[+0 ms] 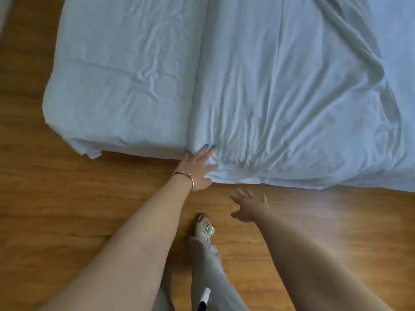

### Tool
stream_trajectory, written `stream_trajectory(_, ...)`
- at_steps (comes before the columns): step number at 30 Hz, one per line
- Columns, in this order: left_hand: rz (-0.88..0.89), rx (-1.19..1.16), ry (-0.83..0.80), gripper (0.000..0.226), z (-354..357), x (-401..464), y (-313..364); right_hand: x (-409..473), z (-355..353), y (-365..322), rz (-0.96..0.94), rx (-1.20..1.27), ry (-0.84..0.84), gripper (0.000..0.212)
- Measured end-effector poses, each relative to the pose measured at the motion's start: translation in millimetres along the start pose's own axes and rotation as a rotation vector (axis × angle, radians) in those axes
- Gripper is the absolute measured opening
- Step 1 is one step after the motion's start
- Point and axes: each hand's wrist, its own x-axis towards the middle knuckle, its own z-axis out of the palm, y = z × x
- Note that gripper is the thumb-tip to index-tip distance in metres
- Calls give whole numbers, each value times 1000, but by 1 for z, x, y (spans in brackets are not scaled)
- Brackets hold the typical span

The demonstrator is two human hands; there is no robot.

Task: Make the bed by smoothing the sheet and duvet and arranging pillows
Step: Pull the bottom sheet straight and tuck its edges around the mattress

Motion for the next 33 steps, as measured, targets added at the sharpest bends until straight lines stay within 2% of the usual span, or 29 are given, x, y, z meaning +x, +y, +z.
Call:
stream_trajectory(1,20,-39,-119,53,-3,-15,-3,-11,14,-9,22,84,-43,70)
stream_trajectory(3,-83,-235,-284,51,-11,-52,-17,-26,20,-42,20,250,-26,72)
stream_trajectory(5,-263,-487,-213,54,-12,-94,-35,-39,1,-93,-48,339,3,72)
stream_trajectory(7,-385,-602,-79,51,-11,-139,-55,-50,-21,-151,-103,353,56,68)
stream_trajectory(10,-473,-713,-39,42,0,-208,-101,-65,-51,-245,-197,305,46,61)
stream_trajectory(14,-562,-776,-228,43,26,-298,-193,-71,-71,-370,-216,162,-5,57)
stream_trajectory(16,-624,-802,-204,40,39,-340,-244,-77,-75,-426,-220,10,-2,53)
stream_trajectory(18,-690,-879,-105,37,51,-381,-287,-83,-73,-472,-222,-134,13,51)
stream_trajectory(20,-737,-994,-80,38,67,-413,-322,-90,-68,-511,-194,-224,-8,55)
stream_trajectory(24,-732,-1111,-194,53,89,-442,-369,-90,-86,-592,-213,-154,-108,64)
stream_trajectory(25,-719,-1141,-181,51,88,-445,-380,-84,-101,-615,-216,-99,-124,64)
stream_trajectory(27,-711,-1237,-115,32,80,-446,-412,-67,-136,-660,-224,14,-164,61)
stream_trajectory(29,-718,-1298,-99,20,67,-446,-456,-42,-168,-701,-260,27,-155,59)
stream_trajectory(33,-789,-1246,-127,40,29,-435,-571,6,-235,-769,-265,-71,-153,58)
